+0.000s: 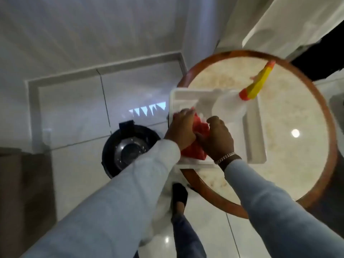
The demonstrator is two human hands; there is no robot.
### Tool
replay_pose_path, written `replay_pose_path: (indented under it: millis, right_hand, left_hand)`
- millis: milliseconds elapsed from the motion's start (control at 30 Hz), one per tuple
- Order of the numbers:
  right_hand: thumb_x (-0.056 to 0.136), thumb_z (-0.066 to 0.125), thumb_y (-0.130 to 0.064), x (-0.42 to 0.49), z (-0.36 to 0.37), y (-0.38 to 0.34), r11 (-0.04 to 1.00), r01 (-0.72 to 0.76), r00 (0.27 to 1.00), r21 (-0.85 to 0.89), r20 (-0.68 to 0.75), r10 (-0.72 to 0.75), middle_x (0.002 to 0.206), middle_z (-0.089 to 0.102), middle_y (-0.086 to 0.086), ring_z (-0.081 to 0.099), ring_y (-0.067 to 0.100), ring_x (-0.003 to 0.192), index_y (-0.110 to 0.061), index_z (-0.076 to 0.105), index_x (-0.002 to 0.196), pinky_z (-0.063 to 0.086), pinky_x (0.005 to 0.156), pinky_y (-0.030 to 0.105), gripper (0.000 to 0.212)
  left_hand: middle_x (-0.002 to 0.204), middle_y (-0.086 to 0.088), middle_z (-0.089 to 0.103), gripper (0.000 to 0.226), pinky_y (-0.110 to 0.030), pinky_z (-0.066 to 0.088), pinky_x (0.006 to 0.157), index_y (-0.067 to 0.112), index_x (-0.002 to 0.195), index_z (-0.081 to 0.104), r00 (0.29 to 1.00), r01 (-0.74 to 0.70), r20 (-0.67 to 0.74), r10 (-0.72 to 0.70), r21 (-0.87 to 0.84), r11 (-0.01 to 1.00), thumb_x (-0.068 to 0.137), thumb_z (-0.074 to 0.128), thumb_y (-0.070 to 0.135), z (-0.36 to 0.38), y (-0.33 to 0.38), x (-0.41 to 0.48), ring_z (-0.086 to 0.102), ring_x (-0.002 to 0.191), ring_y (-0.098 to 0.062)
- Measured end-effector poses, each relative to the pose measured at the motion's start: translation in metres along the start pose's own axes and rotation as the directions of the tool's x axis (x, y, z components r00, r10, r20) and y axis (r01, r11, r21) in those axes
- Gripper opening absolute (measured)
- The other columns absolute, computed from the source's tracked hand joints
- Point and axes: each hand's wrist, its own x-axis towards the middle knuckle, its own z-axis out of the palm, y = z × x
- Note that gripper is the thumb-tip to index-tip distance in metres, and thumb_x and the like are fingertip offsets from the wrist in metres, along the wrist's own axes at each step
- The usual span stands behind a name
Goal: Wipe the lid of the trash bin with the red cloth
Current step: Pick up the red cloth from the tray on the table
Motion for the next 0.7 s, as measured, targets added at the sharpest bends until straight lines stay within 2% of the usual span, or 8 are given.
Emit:
replay_pose_path:
  millis: [100,200,300,400,500,600,633,700]
  right_hand:
    - [0.078,0.074,-0.028,0.011,0.015,0.016,0.998,-0.066,0.996,0.004,-0.06,0.067,0.104,0.068,0.017,0.064,0.037,0.094,-0.008,0.052,0.109,0.044,0.071,0.035,0.043]
    - [0.079,0.074,-0.022,0.015,0.026,0.027,0.996,-0.074,0.995,0.045,-0.065,0.077,0.1,0.073,0.013,0.067,0.033,0.091,-0.008,0.06,0.108,0.048,0.076,0.033,0.036]
    - [0.078,0.076,-0.02,0.018,0.024,0.032,0.985,-0.104,0.994,0.137,-0.029,0.109,0.101,0.075,0.01,0.069,0.025,0.089,-0.01,0.067,0.107,0.053,0.085,0.034,0.032]
    - [0.077,0.078,-0.024,0.014,0.01,0.031,0.971,-0.104,0.994,0.217,0.006,0.105,0.099,0.075,0.006,0.069,0.018,0.085,-0.013,0.07,0.107,0.057,0.088,0.037,0.033]
    - [0.078,0.077,-0.027,0.006,-0.019,0.017,0.957,-0.062,0.998,0.284,-0.006,0.066,0.096,0.075,0.003,0.07,0.017,0.085,-0.018,0.069,0.106,0.06,0.082,0.045,0.031]
    - [0.074,0.073,-0.034,-0.002,-0.041,-0.013,0.917,0.004,1.0,0.398,0.027,-0.016,0.094,0.073,-0.001,0.07,0.016,0.087,-0.025,0.068,0.103,0.062,0.077,0.045,0.03]
    - [0.072,0.071,-0.038,-0.005,-0.042,-0.028,0.909,0.027,0.998,0.416,0.041,-0.049,0.095,0.073,-0.001,0.071,0.016,0.088,-0.026,0.069,0.103,0.062,0.077,0.043,0.034]
    - [0.07,0.068,-0.043,-0.01,-0.03,-0.058,0.915,0.082,0.992,0.394,0.059,-0.115,0.099,0.073,0.001,0.07,0.015,0.088,-0.022,0.068,0.107,0.06,0.075,0.038,0.042]
  left_hand:
    - [0.127,-0.017,0.053,0.045,-0.051,0.035,0.105,0.01,0.12,0.053,0.995,-0.104,0.042,0.095,0.377,0.92,0.077,0.066,0.014,0.017,0.002,0.021,0.048,0.12,-0.037]
    - [0.12,-0.017,0.055,0.034,-0.05,0.042,0.096,0.011,0.112,0.058,0.994,-0.112,0.056,0.097,0.492,0.864,0.08,0.066,0.021,0.028,-0.003,0.028,0.051,0.11,-0.037]
    - [0.118,-0.016,0.056,0.035,-0.047,0.044,0.093,0.012,0.113,0.058,0.995,-0.076,0.088,0.044,0.401,0.913,0.081,0.067,0.023,0.026,-0.004,0.031,0.051,0.11,-0.035]
    - [0.112,-0.015,0.059,0.033,-0.043,0.047,0.092,0.009,0.108,0.061,0.997,-0.017,0.08,0.007,0.126,0.992,0.076,0.069,0.015,0.014,0.002,0.029,0.055,0.105,-0.033]
    - [0.112,-0.013,0.063,0.026,-0.036,0.049,0.096,0.008,0.107,0.063,0.999,-0.024,-0.027,0.022,-0.101,0.995,0.081,0.061,0.004,-0.007,0.007,0.021,0.059,0.105,-0.027]
    - [0.107,-0.009,0.068,0.018,-0.001,0.04,0.077,0.01,0.101,0.065,0.98,-0.087,-0.192,0.042,-0.23,0.969,0.085,0.06,0.004,-0.039,0.004,0.006,0.056,0.092,-0.009]
    - [0.105,-0.008,0.069,0.015,0.007,0.036,0.066,0.01,0.099,0.066,0.968,-0.099,-0.25,0.034,-0.251,0.963,0.086,0.061,0.005,-0.051,-0.002,0.0,0.053,0.088,-0.004]
    - [0.104,-0.006,0.07,0.014,0.01,0.034,0.061,0.01,0.099,0.067,0.938,-0.091,-0.345,-0.016,-0.292,0.952,0.087,0.06,0.006,-0.069,-0.022,-0.016,0.05,0.08,0.003]
